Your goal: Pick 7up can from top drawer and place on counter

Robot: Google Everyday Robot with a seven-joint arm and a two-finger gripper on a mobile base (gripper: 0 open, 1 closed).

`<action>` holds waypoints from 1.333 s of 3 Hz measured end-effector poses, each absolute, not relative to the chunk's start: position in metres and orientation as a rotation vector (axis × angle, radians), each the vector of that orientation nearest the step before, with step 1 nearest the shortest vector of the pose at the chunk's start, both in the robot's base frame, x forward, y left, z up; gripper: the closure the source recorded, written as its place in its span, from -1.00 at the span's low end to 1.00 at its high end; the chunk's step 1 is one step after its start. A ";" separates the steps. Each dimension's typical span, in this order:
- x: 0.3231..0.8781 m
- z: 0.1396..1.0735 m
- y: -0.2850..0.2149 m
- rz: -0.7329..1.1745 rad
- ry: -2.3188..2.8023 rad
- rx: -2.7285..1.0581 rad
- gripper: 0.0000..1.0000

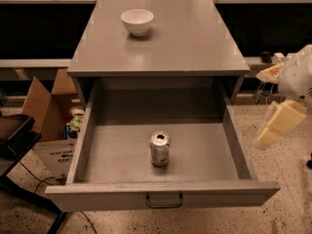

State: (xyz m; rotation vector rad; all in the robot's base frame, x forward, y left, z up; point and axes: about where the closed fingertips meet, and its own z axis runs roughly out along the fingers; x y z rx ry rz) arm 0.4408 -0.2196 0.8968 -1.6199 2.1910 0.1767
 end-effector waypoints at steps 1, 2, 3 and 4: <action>0.457 0.853 -0.197 0.345 2.092 -1.552 -1.00; 0.469 0.828 -0.163 0.473 1.990 -1.497 -1.00; 0.475 0.798 -0.137 0.589 1.973 -1.412 -1.00; 0.477 0.795 -0.134 0.601 1.971 -1.397 -1.00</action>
Offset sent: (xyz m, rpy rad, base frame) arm 0.0453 0.1100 -0.0995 0.5105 -0.0611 0.0872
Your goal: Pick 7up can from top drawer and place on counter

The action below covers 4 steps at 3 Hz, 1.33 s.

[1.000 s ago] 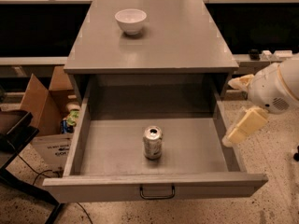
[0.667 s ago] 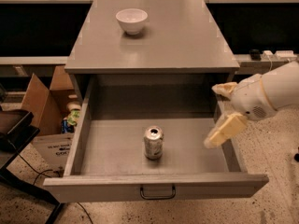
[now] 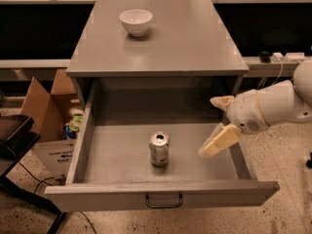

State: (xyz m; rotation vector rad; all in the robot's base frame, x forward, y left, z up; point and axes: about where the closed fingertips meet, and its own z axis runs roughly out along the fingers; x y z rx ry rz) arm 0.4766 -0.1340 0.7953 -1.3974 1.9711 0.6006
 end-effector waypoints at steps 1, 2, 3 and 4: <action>0.478 0.788 -0.123 0.635 1.904 -1.381 -1.00; 0.486 0.768 -0.094 0.729 1.778 -1.359 -1.00; 0.495 0.742 -0.066 0.845 1.673 -1.326 -1.00; 0.500 0.718 -0.045 0.923 1.590 -1.313 -1.00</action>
Offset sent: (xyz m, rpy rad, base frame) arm 0.0203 0.0700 -0.0563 0.3348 -0.1109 0.1244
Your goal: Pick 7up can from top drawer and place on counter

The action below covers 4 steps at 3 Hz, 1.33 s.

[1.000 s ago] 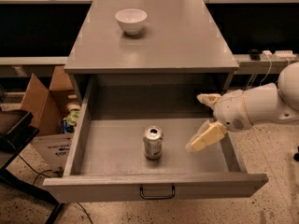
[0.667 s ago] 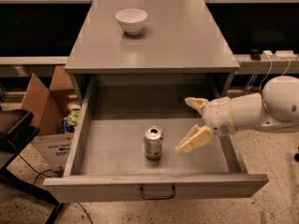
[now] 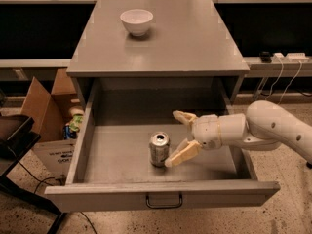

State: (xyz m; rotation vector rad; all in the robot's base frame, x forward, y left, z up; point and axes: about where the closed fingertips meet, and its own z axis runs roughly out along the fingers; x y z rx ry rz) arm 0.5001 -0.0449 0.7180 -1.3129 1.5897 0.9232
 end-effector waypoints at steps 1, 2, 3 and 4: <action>0.506 0.699 -0.037 0.941 1.507 -1.325 -1.00; 0.509 0.682 -0.025 0.945 1.453 -1.350 -0.69; 0.508 0.672 -0.013 0.917 1.422 -1.387 -0.23; 0.506 0.675 -0.004 0.895 1.398 -1.410 0.24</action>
Offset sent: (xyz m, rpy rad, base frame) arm 0.0124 0.0302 -0.0586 0.0787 -0.1226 0.0991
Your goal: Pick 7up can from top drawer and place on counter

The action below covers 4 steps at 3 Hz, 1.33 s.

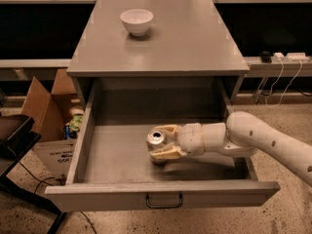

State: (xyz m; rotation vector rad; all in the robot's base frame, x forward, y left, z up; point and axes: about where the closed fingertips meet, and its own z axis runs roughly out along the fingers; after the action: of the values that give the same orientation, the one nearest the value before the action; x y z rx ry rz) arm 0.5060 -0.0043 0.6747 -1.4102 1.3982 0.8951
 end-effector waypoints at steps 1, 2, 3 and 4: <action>0.505 0.701 -0.007 0.848 1.375 -1.450 0.70; 0.520 0.759 -0.017 0.804 1.402 -1.497 1.00; 0.570 0.837 -0.030 0.786 1.515 -1.460 1.00; 0.612 0.881 -0.038 0.791 1.615 -1.372 1.00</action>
Offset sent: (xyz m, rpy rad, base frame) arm 0.0401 -0.0393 0.1740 -0.1744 0.0021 -0.0366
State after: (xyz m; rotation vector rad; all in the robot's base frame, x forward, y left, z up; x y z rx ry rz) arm 0.6118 -0.0377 0.8805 -1.3717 1.6152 0.7911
